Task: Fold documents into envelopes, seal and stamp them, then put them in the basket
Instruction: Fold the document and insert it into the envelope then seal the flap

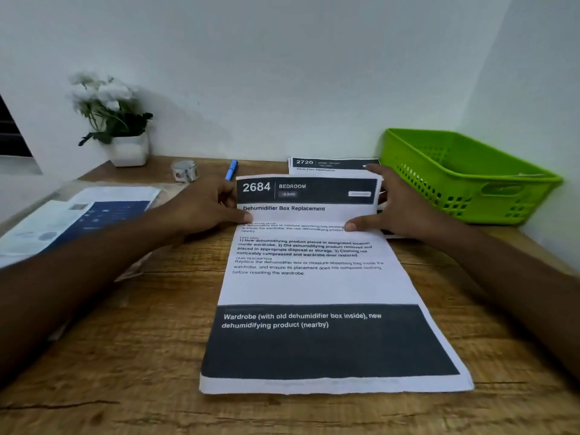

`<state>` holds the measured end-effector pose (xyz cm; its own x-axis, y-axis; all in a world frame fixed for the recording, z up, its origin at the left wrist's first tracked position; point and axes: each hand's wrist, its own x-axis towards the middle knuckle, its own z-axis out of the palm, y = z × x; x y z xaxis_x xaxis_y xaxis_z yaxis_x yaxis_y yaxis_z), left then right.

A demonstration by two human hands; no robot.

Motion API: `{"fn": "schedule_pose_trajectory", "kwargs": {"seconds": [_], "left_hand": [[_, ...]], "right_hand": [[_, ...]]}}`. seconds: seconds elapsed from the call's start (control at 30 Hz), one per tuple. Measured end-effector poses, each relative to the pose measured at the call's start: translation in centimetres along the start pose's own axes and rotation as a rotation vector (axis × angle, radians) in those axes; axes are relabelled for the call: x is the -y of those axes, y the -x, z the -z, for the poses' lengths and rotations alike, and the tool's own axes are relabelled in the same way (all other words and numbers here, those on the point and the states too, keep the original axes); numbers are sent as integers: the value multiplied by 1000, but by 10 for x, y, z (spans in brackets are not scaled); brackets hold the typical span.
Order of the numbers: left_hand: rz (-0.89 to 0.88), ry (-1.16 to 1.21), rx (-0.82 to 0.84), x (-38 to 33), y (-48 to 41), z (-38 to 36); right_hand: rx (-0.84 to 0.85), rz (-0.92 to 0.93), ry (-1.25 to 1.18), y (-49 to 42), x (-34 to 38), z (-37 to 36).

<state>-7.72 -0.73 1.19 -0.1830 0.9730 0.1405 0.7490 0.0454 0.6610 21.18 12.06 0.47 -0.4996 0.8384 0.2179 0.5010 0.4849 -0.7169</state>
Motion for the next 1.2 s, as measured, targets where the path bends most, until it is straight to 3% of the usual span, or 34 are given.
{"fn": "schedule_pose_trajectory", "kwargs": {"seconds": [0.1, 0.33, 0.53, 0.77, 1.2], "left_hand": [[7, -33, 54, -3, 5, 7], [-126, -109, 120, -9, 15, 17], [-233, -258, 40, -5, 13, 10], [-198, -405, 139, -12, 13, 0], [-54, -175, 126, -19, 18, -6]], "right_hand": [[-83, 129, -30, 1, 2, 7], [281, 334, 210, 11, 3, 28], [355, 395, 408, 14, 6, 31], [353, 274, 347, 19, 14, 26], [307, 236, 289, 21, 22, 14]]}}
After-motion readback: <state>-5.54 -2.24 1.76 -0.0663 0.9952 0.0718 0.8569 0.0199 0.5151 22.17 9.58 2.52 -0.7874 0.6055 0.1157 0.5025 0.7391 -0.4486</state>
